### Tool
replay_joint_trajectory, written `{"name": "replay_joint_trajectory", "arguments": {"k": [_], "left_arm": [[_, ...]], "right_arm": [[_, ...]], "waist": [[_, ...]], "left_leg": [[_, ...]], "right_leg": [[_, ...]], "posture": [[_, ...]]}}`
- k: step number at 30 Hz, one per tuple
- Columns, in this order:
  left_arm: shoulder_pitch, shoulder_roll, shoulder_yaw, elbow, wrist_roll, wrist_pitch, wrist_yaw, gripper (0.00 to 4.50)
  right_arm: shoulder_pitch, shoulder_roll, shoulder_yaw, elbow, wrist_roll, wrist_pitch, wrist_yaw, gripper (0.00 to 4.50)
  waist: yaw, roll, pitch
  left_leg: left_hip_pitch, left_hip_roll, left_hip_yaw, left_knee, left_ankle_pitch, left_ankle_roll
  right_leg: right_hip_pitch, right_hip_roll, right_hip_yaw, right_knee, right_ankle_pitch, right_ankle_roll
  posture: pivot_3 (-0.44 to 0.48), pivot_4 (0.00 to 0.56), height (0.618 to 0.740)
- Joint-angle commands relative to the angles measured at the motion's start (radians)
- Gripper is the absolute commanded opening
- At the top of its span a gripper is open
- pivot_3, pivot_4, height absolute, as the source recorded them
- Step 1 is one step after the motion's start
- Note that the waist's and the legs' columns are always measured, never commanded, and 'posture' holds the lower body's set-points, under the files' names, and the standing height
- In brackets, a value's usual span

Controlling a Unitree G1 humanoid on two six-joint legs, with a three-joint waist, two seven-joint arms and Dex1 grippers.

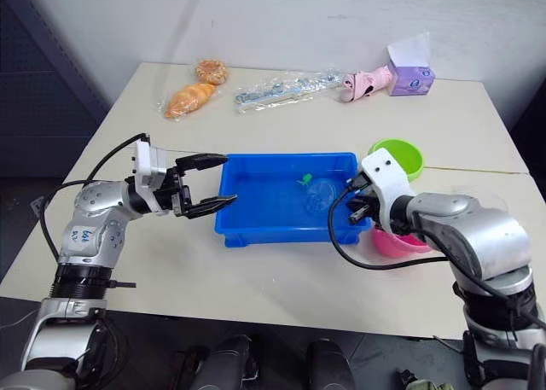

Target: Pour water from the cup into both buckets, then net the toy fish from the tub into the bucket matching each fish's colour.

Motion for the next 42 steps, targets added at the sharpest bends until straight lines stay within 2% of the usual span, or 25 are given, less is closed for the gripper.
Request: {"name": "replay_joint_trajectory", "arguments": {"k": [1,11,18,25,32,36,39,42], "left_arm": [[0.028,0.017,0.022,-0.067,-0.004,-0.005,0.015,4.46],[0.049,0.022,0.026,-0.096,-0.003,0.004,0.038,4.46],[0.071,0.034,0.017,-0.113,-0.004,0.048,0.054,4.46],[0.099,0.074,0.014,-0.109,0.006,0.084,0.044,4.46],[0.088,0.129,0.069,-0.074,-0.017,0.093,0.032,4.46],[0.072,0.128,0.075,-0.063,-0.018,0.094,0.030,4.46],[0.059,0.112,0.074,-0.076,-0.031,0.108,0.039,4.46],[0.047,0.094,0.069,-0.089,-0.045,0.129,0.042,4.46]], "right_arm": [[-0.090,0.014,0.012,0.068,-0.037,0.112,-0.064,0.00],[-0.194,0.130,0.052,0.223,-0.085,0.100,-0.127,0.00],[-0.213,0.250,0.013,0.292,-0.089,0.034,-0.141,0.00],[-0.186,0.371,-0.088,0.304,-0.065,-0.048,-0.147,0.00],[-0.147,0.445,-0.220,0.230,0.016,0.054,-0.137,0.00],[-0.153,0.485,-0.324,0.199,0.053,0.126,-0.146,0.00],[-0.156,0.489,-0.402,0.152,0.093,0.195,-0.137,0.00],[-0.125,0.446,-0.458,0.103,0.173,0.212,-0.133,0.00]], "waist": [[0.000,0.000,0.000],[-0.004,0.000,0.000],[-0.008,0.000,0.000],[-0.021,0.000,0.000],[-0.025,0.000,0.000],[-0.024,0.000,0.000],[-0.024,0.000,0.000],[-0.022,0.000,0.000]], "left_leg": [[0.000,0.000,0.000,0.000,0.000,0.000],[0.000,0.000,0.002,-0.001,0.000,0.000],[0.000,0.000,0.002,-0.001,0.000,0.000],[0.000,0.000,0.002,-0.001,0.000,0.000],[0.000,0.000,0.002,-0.002,0.000,0.000],[0.000,0.000,0.003,-0.003,0.000,0.000],[0.000,0.000,0.003,-0.003,0.000,0.000],[0.000,0.000,0.003,-0.003,0.000,0.000]], "right_leg": [[0.000,0.000,0.000,0.000,0.000,0.000],[-0.001,0.000,0.001,0.001,0.000,0.000],[-0.002,0.000,0.001,0.002,0.000,0.000],[-0.003,0.000,0.002,0.003,0.000,0.000],[-0.004,0.000,0.002,0.003,0.000,0.000],[-0.004,0.000,0.003,0.003,0.000,0.000],[-0.004,0.000,0.003,0.003,0.000,0.000],[-0.004,0.000,0.003,0.003,0.000,0.000]], "posture": [[0.000,0.150,0.740],[0.000,0.150,0.740],[0.000,0.150,0.740],[0.000,0.150,0.740],[0.000,0.150,0.740],[0.000,0.150,0.740],[0.000,0.150,0.740],[0.000,0.150,0.740]]}}
